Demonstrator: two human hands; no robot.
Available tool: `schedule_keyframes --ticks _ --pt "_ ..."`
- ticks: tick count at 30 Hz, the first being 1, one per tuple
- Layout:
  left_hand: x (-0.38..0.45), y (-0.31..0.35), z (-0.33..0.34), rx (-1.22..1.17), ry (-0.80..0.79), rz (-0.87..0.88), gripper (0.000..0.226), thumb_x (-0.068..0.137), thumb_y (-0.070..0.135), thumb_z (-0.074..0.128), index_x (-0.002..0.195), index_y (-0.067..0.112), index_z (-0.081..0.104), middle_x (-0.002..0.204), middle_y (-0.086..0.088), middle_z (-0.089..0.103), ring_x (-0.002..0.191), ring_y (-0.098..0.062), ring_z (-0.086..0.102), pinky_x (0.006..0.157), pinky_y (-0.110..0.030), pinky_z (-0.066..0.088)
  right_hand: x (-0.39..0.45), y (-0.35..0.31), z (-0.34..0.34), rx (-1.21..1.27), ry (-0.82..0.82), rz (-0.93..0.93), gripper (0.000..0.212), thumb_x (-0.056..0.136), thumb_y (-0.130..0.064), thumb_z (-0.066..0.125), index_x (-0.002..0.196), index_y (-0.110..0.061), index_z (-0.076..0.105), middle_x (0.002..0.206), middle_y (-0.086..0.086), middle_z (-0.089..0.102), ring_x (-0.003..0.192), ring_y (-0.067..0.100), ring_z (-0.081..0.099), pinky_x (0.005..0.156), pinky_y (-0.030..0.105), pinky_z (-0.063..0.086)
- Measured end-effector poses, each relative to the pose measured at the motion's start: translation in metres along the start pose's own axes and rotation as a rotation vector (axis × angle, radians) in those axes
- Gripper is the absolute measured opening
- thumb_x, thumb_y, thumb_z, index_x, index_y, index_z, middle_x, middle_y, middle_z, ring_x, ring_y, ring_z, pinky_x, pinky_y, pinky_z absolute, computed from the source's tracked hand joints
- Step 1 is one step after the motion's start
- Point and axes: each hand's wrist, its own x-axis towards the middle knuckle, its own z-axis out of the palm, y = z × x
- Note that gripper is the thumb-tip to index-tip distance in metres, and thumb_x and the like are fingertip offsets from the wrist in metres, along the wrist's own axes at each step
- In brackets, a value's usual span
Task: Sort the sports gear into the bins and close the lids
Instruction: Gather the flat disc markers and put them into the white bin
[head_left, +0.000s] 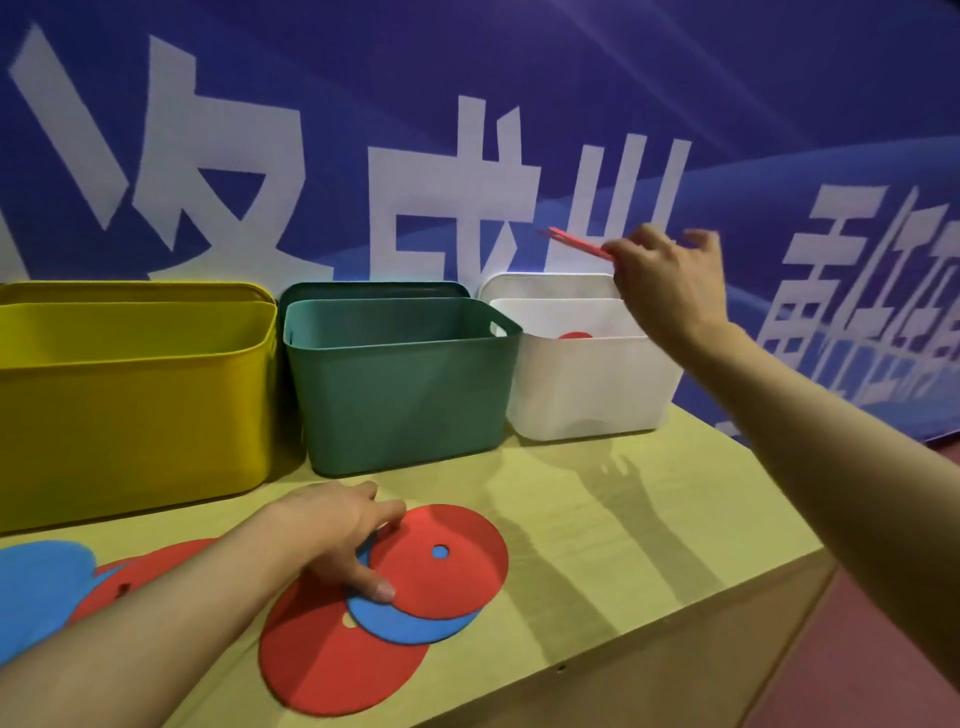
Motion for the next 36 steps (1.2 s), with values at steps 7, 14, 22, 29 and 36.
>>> schedule_keyframes --ticks 7,14,22,29,36 --pt "-0.003 0.001 0.002 0.002 0.001 -0.007 0.097 0.072 0.088 0.06 0.15 0.042 0.026 0.138 -0.005 0.044 0.114 -0.031 0.057 0.079 -0.04 0.048 -0.039 -0.049 0.065 0.082 -0.517 0.058 0.06 0.097 -0.051 0.061 0.149 -0.025 0.043 0.144 0.01 0.056 0.128 0.04 0.055 0.102 0.061 0.045" --pt "0.001 0.002 0.001 0.006 -0.012 -0.016 0.1 0.07 0.089 0.06 0.151 0.043 0.023 0.141 -0.005 0.042 0.115 -0.031 0.057 0.082 -0.04 0.05 -0.063 -0.032 0.074 0.106 -0.422 0.026 0.065 0.099 -0.038 0.06 0.156 -0.028 0.032 0.16 0.012 0.037 0.138 0.041 0.045 0.105 0.061 0.044" --pt "-0.009 -0.001 0.009 -0.005 0.024 -0.019 0.095 0.073 0.092 0.052 0.152 0.044 0.028 0.14 -0.004 0.045 0.117 -0.03 0.057 0.087 -0.041 0.051 -0.087 -0.055 0.05 0.129 -0.409 -0.093 0.057 0.101 -0.042 0.052 0.154 -0.03 0.035 0.153 0.007 0.045 0.127 0.032 0.054 0.097 0.049 0.05" --pt "-0.023 0.002 0.018 -0.035 0.015 -0.024 0.101 0.077 0.092 0.045 0.16 0.04 0.018 0.15 -0.002 0.039 0.13 -0.029 0.052 0.101 -0.046 0.05 -0.14 -0.131 0.008 0.3 -0.716 -0.443 0.079 0.09 -0.071 0.055 0.157 -0.038 0.029 0.154 0.003 0.041 0.132 0.029 0.048 0.104 0.049 0.047" --pt "-0.058 -0.013 0.027 -0.088 0.023 0.0 0.106 0.07 0.087 0.063 0.157 0.04 0.023 0.145 0.003 0.047 0.131 -0.025 0.05 0.103 -0.043 0.046 -0.179 -0.197 0.0 0.308 -0.994 -0.585 0.103 0.074 -0.094 0.047 0.158 -0.04 0.018 0.153 0.006 0.041 0.132 0.035 0.046 0.102 0.051 0.045"
